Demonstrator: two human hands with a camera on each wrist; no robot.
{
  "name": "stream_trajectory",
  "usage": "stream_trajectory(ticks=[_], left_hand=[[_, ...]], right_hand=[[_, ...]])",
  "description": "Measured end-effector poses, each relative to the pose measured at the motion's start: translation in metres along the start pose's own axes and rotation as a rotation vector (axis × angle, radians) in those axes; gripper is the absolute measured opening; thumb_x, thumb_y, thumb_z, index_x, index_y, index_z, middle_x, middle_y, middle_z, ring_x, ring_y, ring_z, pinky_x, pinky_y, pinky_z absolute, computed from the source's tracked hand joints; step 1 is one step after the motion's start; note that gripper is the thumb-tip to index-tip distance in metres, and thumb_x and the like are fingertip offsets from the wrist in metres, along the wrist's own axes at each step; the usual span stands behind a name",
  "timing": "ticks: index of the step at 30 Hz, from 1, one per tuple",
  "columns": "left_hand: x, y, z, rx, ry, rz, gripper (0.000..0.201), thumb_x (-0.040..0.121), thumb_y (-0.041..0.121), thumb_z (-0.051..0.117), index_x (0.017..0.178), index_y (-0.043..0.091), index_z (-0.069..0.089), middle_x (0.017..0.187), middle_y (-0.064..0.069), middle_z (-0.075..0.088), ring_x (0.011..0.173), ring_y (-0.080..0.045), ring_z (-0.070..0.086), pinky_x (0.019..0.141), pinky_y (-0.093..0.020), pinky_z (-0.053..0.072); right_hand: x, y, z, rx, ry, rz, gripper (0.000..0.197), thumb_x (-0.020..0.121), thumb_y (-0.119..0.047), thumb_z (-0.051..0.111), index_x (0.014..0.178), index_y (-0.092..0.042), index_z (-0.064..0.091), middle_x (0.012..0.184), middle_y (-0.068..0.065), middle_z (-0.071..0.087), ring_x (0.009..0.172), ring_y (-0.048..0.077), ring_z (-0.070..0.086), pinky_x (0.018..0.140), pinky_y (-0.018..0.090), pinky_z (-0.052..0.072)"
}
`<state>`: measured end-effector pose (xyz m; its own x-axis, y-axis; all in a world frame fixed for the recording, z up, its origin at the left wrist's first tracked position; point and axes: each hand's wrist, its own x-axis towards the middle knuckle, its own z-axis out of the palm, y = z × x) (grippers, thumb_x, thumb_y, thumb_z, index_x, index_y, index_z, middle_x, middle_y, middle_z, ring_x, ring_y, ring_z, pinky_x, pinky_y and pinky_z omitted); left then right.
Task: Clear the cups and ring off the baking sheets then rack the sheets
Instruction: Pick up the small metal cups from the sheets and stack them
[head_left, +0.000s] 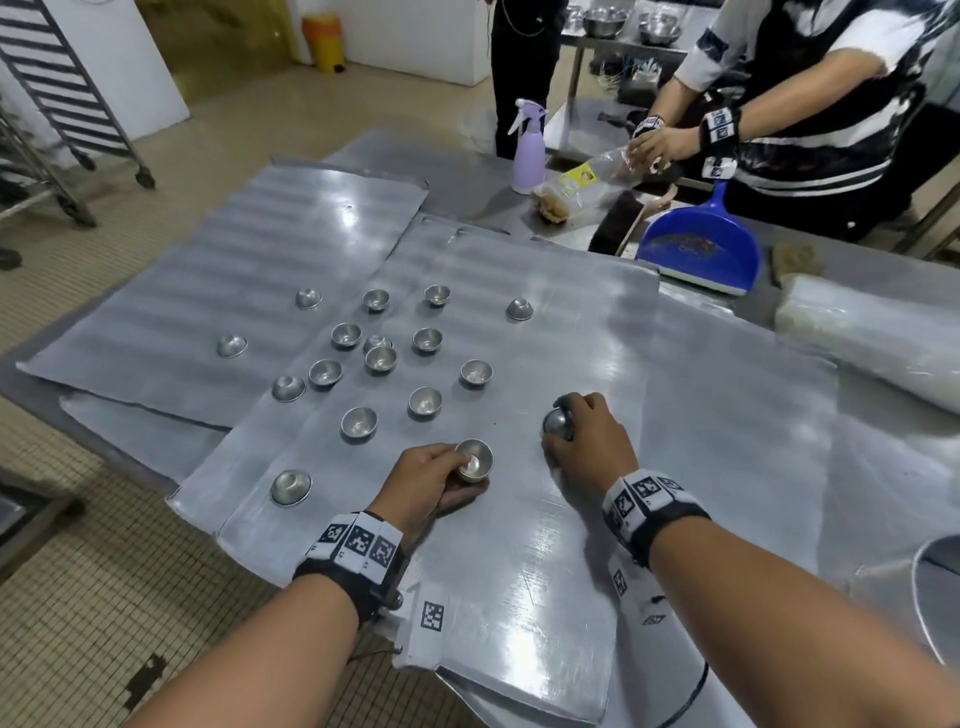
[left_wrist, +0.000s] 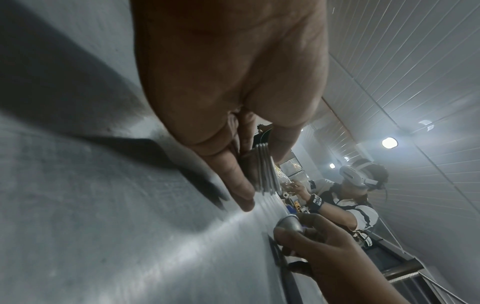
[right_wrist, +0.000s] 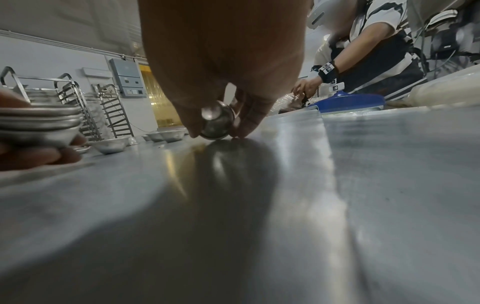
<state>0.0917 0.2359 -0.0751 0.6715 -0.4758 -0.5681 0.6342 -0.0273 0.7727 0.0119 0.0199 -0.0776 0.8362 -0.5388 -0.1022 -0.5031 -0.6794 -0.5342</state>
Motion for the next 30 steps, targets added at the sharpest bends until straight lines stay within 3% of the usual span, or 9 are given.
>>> stream_trajectory(ticks=[3,7,11,15,17,20,21,26,30], left_hand=[[-0.002,-0.001,-0.001,0.013,-0.013,0.004,0.020,0.092,0.005,0.060,0.109,-0.003,0.068,0.099,-0.026,0.074,0.090,-0.037,0.074,0.090,-0.042,0.058],[-0.005,-0.003,-0.003,0.026,-0.026,0.009,0.019,0.092,0.005,0.059,0.107,-0.005,0.067,0.096,-0.026,0.074,0.092,-0.040,0.074,0.095,-0.047,0.056],[-0.010,-0.005,-0.007,0.036,-0.038,0.003,0.019,0.093,0.006,0.060,0.108,-0.005,0.066,0.098,-0.026,0.074,0.091,-0.040,0.074,0.092,-0.045,0.057],[-0.015,-0.004,-0.013,0.052,-0.048,-0.007,0.020,0.094,0.008,0.060,0.109,-0.003,0.066,0.100,-0.026,0.074,0.092,-0.038,0.074,0.092,-0.044,0.057],[-0.017,-0.003,-0.015,0.065,-0.049,-0.008,0.021,0.095,0.010,0.059,0.110,-0.003,0.066,0.100,-0.026,0.074,0.093,-0.037,0.074,0.095,-0.045,0.056],[-0.021,-0.003,-0.019,0.068,-0.042,-0.007,0.021,0.095,0.010,0.059,0.109,-0.004,0.066,0.099,-0.026,0.074,0.093,-0.036,0.075,0.097,-0.046,0.055],[-0.022,-0.003,-0.019,0.066,-0.039,-0.005,0.021,0.095,0.010,0.059,0.110,-0.004,0.066,0.099,-0.026,0.074,0.093,-0.036,0.075,0.096,-0.045,0.055],[-0.031,0.000,-0.023,0.041,-0.026,0.012,0.021,0.094,0.009,0.062,0.107,-0.007,0.067,0.098,-0.027,0.074,0.091,-0.036,0.075,0.079,-0.036,0.062],[-0.040,0.003,-0.026,0.020,-0.039,0.025,0.023,0.094,0.010,0.062,0.107,-0.007,0.069,0.103,-0.028,0.073,0.093,-0.034,0.074,0.071,-0.031,0.060]], right_hand=[[-0.017,-0.004,0.005,0.033,0.029,0.004,0.013,0.083,-0.029,0.060,0.096,-0.026,0.056,0.106,-0.004,0.048,0.086,0.026,0.059,0.078,0.035,0.051],[-0.033,-0.008,0.008,0.067,0.057,0.021,0.010,0.083,-0.035,0.061,0.090,-0.029,0.057,0.102,-0.010,0.049,0.084,0.018,0.059,0.074,0.030,0.049],[-0.039,-0.007,0.006,0.049,-0.012,-0.006,0.032,0.081,-0.036,0.067,0.111,-0.028,0.060,0.109,-0.005,0.055,0.096,0.020,0.060,0.080,0.030,0.048],[-0.045,-0.011,0.004,-0.016,-0.041,0.037,0.059,0.087,-0.038,0.063,0.141,-0.021,0.050,0.131,0.001,0.053,0.116,0.022,0.056,0.095,0.031,0.046],[-0.051,-0.013,0.004,-0.050,-0.044,0.039,0.055,0.088,-0.038,0.061,0.138,-0.020,0.052,0.127,0.001,0.052,0.113,0.023,0.057,0.092,0.031,0.047],[-0.060,-0.017,0.001,-0.066,-0.055,0.026,0.031,0.086,-0.038,0.064,0.113,-0.022,0.065,0.106,-0.003,0.050,0.102,0.022,0.059,0.081,0.029,0.046],[-0.061,-0.018,0.001,-0.060,-0.067,0.024,0.031,0.086,-0.038,0.065,0.113,-0.023,0.066,0.105,-0.003,0.052,0.102,0.022,0.059,0.082,0.029,0.046],[-0.061,-0.038,0.003,0.063,-0.065,-0.050,0.059,0.083,-0.047,0.073,0.134,-0.021,0.059,0.125,0.001,0.064,0.112,0.019,0.060,0.096,0.034,0.048],[-0.070,-0.070,0.005,0.208,-0.034,-0.156,0.062,0.081,-0.043,0.077,0.136,-0.022,0.058,0.126,-0.005,0.066,0.110,0.010,0.061,0.093,0.024,0.045]])
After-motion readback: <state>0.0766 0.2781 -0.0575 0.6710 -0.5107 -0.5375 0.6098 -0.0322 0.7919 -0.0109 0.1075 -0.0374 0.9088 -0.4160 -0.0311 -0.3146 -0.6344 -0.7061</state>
